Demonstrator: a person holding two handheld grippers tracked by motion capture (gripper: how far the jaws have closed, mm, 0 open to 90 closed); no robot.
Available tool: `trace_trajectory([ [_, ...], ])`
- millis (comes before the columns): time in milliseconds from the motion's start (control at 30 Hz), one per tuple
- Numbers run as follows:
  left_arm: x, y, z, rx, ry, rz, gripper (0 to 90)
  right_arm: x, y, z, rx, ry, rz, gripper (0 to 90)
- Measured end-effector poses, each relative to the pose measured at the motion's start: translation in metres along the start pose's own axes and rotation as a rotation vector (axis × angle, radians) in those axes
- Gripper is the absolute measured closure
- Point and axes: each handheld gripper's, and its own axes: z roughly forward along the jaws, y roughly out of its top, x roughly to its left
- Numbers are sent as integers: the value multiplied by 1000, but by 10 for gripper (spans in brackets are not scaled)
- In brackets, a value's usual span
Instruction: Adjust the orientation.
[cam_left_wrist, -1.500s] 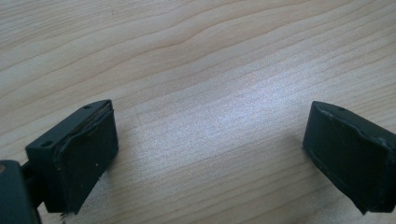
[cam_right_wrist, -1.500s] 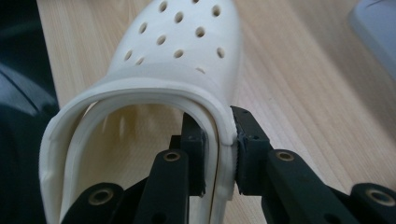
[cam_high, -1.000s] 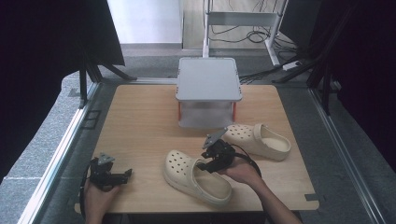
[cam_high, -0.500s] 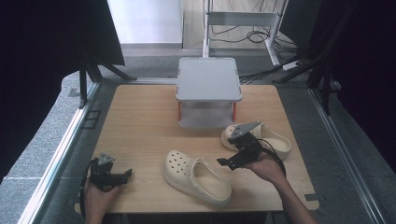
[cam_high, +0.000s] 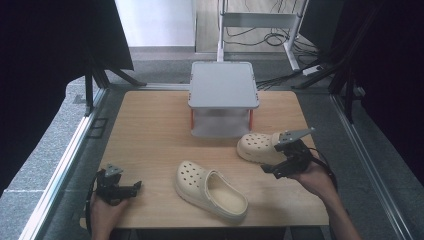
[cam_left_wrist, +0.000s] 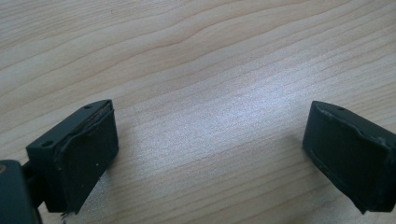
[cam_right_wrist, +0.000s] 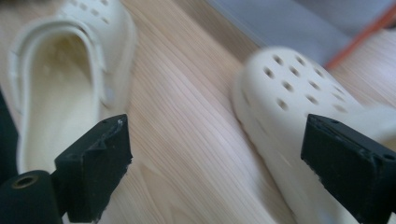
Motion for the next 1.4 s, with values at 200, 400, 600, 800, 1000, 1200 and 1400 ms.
trace_trajectory([
  [200, 0, 0, 0, 0, 0, 1, 33, -25, -14, -9, 40, -52, 35, 143],
  [400, 0, 0, 0, 0, 0, 1, 33, -45, -26, -3, 94, -108, 39, 324],
  [600, 0, 0, 0, 0, 0, 1, 33, -64, -31, 8, 110, -99, 69, 452],
  [800, 0, 0, 0, 0, 0, 1, 33, -76, -26, 23, 116, -40, 45, 520],
  [1000, 0, 0, 0, 0, 0, 1, 33, -82, -18, 42, 138, 12, 26, 597],
  [1200, 0, 0, 0, 0, 0, 1, 33, -79, -13, 49, 171, 21, 32, 754],
  [1400, 0, 0, 0, 0, 0, 1, 33, -61, -8, 46, 145, -3, 46, 770],
])
